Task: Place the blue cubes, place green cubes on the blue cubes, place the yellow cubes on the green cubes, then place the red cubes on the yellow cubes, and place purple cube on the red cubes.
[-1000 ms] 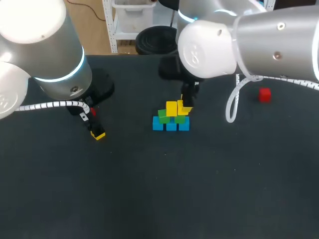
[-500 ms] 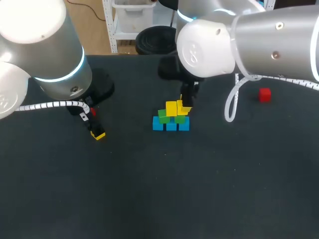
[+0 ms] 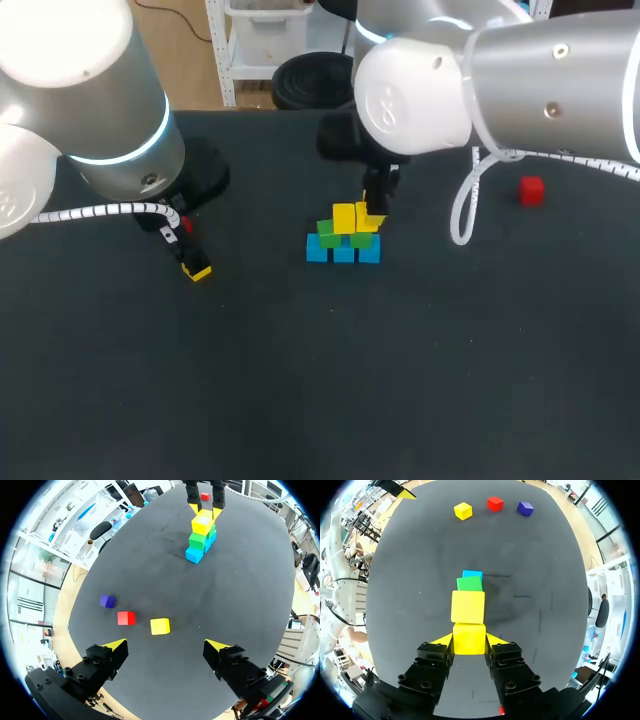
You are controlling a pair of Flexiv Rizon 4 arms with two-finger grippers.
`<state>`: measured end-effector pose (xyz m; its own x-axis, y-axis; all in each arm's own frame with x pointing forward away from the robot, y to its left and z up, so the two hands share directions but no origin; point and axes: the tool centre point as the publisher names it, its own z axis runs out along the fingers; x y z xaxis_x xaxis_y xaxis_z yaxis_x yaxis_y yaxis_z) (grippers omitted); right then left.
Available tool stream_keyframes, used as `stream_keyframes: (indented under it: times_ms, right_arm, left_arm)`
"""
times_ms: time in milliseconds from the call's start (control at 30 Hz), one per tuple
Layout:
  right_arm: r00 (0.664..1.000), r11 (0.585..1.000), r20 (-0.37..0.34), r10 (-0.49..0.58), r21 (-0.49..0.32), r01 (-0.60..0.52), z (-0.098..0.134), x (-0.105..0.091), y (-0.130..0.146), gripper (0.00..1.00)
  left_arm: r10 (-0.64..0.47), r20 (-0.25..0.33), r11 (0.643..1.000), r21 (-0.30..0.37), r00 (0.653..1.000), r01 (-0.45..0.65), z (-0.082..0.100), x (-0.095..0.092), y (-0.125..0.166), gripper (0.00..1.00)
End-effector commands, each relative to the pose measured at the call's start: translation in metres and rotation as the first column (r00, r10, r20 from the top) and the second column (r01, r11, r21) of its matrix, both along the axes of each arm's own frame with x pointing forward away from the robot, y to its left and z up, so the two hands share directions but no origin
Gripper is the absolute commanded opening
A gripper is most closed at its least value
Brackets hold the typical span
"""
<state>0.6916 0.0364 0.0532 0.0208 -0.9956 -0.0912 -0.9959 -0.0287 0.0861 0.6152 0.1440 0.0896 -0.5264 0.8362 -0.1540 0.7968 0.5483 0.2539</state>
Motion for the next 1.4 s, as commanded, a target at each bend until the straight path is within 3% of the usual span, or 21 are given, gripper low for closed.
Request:
stream_keyframes:
  times_ms: [33,100,133,167,800,1133,1400]
  right_arm:
    - [1.000,1.000,-0.002,-0.001,0.003,0.001,-0.001,0.000,-0.001,0.35]
    - [1.000,1.000,-0.002,-0.001,0.003,0.001,-0.001,-0.001,-0.001,0.48]
    - [1.000,1.000,-0.001,-0.001,0.002,0.001,-0.001,-0.001,-0.001,0.95]
    - [1.000,1.000,-0.001,-0.001,0.001,0.001,-0.001,-0.001,-0.001,1.00]
    - [1.000,1.000,0.006,-0.013,0.014,0.013,0.003,-0.001,-0.002,1.00]
    - [0.994,0.994,0.078,-0.071,0.092,0.064,0.034,-0.008,-0.017,1.00]
    - [0.962,0.977,0.207,-0.176,0.159,0.144,0.057,-0.012,-0.051,1.00]
  left_arm:
    - [-0.003,-0.004,1.000,-0.002,1.000,0.003,0.000,0.001,0.001,1.00]
    - [-0.003,-0.004,1.000,-0.002,1.000,0.003,0.000,0.001,0.001,1.00]
    - [-0.003,-0.004,1.000,-0.002,1.000,0.003,0.000,0.001,0.001,1.00]
    - [-0.003,-0.004,1.000,-0.002,1.000,0.003,0.000,0.001,0.001,1.00]
    - [-0.003,-0.004,1.000,-0.002,1.000,0.003,0.000,0.001,0.001,1.00]
    - [-0.003,-0.004,1.000,-0.002,1.000,0.003,0.000,0.001,0.001,1.00]
    - [-0.003,-0.004,1.000,-0.002,1.000,0.003,0.000,0.001,0.001,1.00]
